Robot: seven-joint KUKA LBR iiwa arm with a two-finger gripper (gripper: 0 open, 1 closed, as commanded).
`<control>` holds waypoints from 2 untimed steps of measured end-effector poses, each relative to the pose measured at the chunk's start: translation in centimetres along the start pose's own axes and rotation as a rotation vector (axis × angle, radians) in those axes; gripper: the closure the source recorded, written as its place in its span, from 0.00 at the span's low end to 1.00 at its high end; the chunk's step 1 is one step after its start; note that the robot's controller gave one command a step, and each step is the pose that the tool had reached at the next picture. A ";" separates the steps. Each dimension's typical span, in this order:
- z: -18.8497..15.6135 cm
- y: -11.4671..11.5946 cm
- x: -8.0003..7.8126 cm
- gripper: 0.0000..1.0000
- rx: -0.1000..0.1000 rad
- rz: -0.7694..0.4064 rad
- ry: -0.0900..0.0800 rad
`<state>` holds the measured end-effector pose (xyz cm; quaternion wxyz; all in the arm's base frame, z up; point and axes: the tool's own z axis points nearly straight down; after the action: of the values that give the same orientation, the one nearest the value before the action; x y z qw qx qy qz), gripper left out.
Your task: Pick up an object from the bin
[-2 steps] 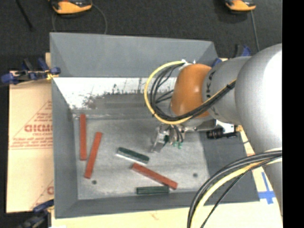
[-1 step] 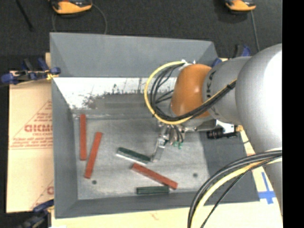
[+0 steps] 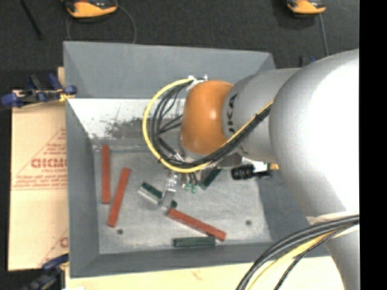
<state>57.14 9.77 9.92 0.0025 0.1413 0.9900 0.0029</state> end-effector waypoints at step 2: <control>2.8 -0.2 3.4 1.00 0.006 0.185 0.001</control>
Offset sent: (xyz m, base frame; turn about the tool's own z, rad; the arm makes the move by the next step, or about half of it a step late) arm -0.0340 0.0076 -0.0292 0.1913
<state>53.87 10.49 7.08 0.0012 0.2320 0.9727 0.0005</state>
